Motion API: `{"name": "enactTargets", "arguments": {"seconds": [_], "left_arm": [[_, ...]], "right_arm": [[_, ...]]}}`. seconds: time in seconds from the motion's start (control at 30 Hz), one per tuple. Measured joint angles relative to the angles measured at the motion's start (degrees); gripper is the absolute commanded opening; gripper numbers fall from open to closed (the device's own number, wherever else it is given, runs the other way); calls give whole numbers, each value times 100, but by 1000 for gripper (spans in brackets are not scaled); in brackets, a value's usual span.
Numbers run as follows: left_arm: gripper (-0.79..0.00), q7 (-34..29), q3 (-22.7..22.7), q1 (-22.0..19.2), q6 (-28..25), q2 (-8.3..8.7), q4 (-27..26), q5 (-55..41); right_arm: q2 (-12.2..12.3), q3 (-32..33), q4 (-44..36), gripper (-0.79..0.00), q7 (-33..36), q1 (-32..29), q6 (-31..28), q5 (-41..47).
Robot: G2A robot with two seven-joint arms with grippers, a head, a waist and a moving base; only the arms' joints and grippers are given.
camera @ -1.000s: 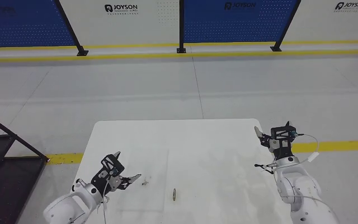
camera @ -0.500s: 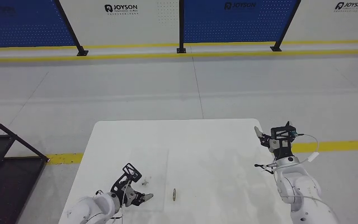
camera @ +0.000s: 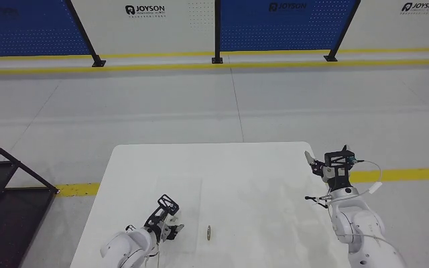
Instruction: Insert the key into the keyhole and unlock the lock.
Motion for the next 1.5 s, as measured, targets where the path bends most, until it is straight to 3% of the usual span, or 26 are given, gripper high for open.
{"name": "enactTargets", "arguments": {"seconds": [0.03, 0.13, 0.27, 0.33, 0.47, 0.77, 1.2, 1.5], "left_arm": [[-394, 10, 19, -33, 33, 0, 31, 54], [-400, 64, 85, -107, 110, -4, 113, 154], [-511, 116, 158, -201, 159, -11, 227, 172], [-526, 131, 192, -231, 174, -13, 261, 185], [-646, 139, 227, -261, 185, -9, 286, 227], [-785, 202, 246, -246, 280, 3, 248, 339], [-785, 383, 15, 5, 352, 49, -87, 307], [-785, 945, -257, 305, 461, 71, -303, 19]], "right_arm": [[0, 0, 0, 0, 0, 0, 0, 0], [0, 0, 0, 0, 0, 0, 0, 0], [0, 0, 0, 0, 0, 0, 0, 0], [0, 0, 0, 0, 0, 0, 0, 0], [0, 0, 0, 0, 0, 0, 0, 0], [0, 0, 0, 0, 0, 0, 0, 0], [0, 0, 0, 0, 0, 0, 0, 0], [0, 0, 0, 0, 0, 0, 0, 0]]}}
